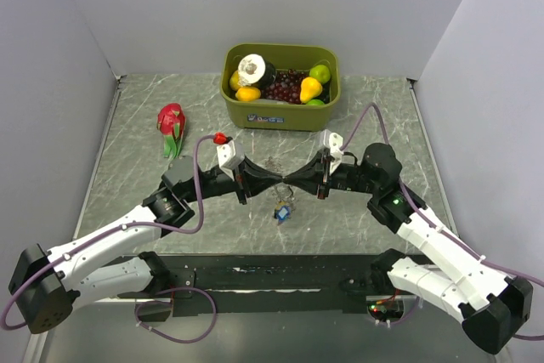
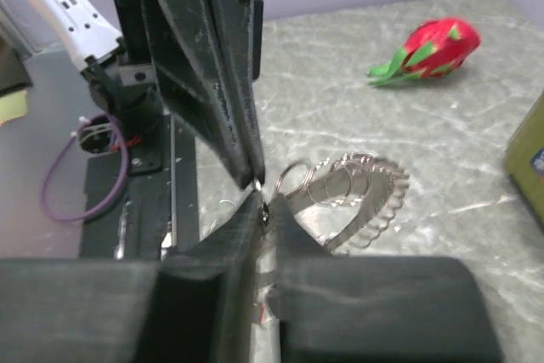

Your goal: Put the keys on the keyring

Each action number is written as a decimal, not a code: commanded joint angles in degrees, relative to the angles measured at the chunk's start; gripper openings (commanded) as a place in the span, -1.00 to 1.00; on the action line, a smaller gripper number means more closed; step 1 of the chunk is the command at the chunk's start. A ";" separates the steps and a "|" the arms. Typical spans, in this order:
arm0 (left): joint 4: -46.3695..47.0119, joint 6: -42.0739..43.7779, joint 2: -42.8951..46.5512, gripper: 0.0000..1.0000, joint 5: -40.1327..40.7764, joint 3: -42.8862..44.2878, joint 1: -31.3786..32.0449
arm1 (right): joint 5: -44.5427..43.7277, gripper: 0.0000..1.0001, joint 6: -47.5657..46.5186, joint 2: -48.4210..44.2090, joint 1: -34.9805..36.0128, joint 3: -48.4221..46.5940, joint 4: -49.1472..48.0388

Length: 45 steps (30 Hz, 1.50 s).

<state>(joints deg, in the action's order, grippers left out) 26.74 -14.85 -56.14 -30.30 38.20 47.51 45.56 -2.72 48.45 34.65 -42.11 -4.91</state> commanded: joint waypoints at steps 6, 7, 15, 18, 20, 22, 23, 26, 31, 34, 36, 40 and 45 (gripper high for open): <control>3.32 0.61 1.65 -0.98 -1.42 1.62 0.13 | 3.39 -1.00 -1.32 1.47 -0.11 -4.91 -0.02; 2.79 1.14 1.91 -0.98 -1.08 1.88 0.22 | 3.31 -1.00 -1.58 1.56 -0.11 -5.18 1.12; -21.58 11.04 1.30 -0.32 -0.45 11.80 0.22 | 5.15 -1.00 -11.94 5.86 -0.11 -13.59 17.19; -33.27 16.84 -0.98 0.23 -1.68 18.30 -0.13 | 6.55 -1.00 -17.30 8.41 -0.20 -17.55 25.54; -38.75 19.23 -3.88 0.34 -2.91 23.40 -0.48 | 8.22 -1.00 -19.85 9.99 -0.11 -18.97 28.18; -46.55 22.75 -7.29 0.35 -5.02 28.30 -0.84 | 9.63 -1.00 -21.35 11.14 -0.11 -21.43 32.58; -48.78 23.89 -8.36 0.33 -5.55 29.73 -0.92 | 10.16 -1.00 -23.10 12.28 -0.11 -22.22 34.07; -56.43 28.90 -11.88 0.30 -8.63 34.04 -1.10 | 11.21 -1.00 -25.22 13.95 -0.11 -24.51 38.21; -61.98 32.51 -16.28 0.26 -9.68 38.00 -1.19 | 11.83 -1.00 -25.23 13.87 -0.11 -24.87 38.14; -63.48 32.78 -18.12 0.12 -10.64 39.23 -1.27 | 11.92 -1.00 -24.70 13.25 -0.11 -24.34 37.34; -63.66 32.87 -19.00 0.06 -11.09 39.32 -1.27 | 12.09 -1.00 -24.61 13.34 -0.11 -24.34 37.51; -62.87 32.61 -20.15 -0.13 -11.97 39.24 -1.19 | 12.53 -1.00 -24.61 13.43 -0.11 -24.25 37.52; -59.80 30.68 -20.94 -0.17 -12.32 38.62 -1.19 | 12.97 -1.00 -24.35 13.69 -0.11 -23.72 36.90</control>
<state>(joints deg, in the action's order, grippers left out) -35.48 16.23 -76.25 -40.91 75.05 46.41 55.13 -26.89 63.13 34.35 -63.86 34.65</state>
